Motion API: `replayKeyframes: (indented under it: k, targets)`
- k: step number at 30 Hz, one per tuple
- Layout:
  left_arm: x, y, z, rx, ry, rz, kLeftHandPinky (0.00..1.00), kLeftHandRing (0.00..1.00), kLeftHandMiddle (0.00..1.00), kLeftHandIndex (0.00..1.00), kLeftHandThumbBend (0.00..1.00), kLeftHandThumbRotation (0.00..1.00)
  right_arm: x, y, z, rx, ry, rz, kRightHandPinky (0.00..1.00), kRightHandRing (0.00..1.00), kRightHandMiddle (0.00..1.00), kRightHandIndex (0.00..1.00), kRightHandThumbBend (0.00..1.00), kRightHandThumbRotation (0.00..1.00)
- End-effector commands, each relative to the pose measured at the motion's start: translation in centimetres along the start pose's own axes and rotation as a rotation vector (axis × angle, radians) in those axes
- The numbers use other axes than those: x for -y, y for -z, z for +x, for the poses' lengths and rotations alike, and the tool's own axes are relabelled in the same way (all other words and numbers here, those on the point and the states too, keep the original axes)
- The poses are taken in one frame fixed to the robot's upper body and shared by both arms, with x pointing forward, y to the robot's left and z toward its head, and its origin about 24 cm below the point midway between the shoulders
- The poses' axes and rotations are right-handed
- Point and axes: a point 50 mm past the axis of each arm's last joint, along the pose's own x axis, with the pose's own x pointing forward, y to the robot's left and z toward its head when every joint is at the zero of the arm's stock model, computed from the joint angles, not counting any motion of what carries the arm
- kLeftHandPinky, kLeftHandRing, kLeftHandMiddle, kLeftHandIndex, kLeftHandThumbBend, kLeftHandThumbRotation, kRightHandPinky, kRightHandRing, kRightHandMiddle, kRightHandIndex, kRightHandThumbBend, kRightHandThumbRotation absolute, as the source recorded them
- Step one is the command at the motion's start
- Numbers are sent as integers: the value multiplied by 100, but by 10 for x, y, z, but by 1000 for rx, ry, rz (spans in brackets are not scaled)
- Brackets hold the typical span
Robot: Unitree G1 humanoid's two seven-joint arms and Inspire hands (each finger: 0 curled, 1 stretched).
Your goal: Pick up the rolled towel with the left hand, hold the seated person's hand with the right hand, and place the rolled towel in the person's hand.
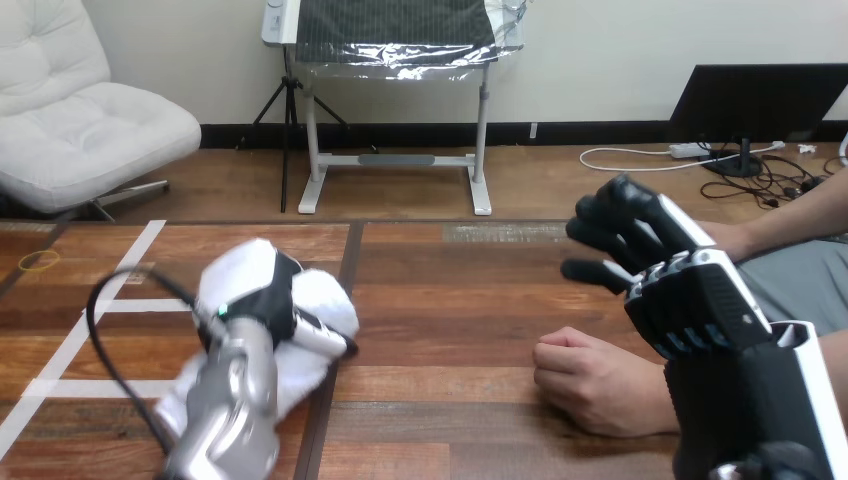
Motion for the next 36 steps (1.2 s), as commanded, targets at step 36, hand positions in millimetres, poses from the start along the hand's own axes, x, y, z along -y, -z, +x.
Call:
replayKeyframes:
  k: [36]
  targets:
    - [-97, -50, -101, 752, -594, -689, 27, 34, 39, 40, 68, 0, 106, 25, 72, -125, -181, -625, 78, 86, 89, 88, 99, 71]
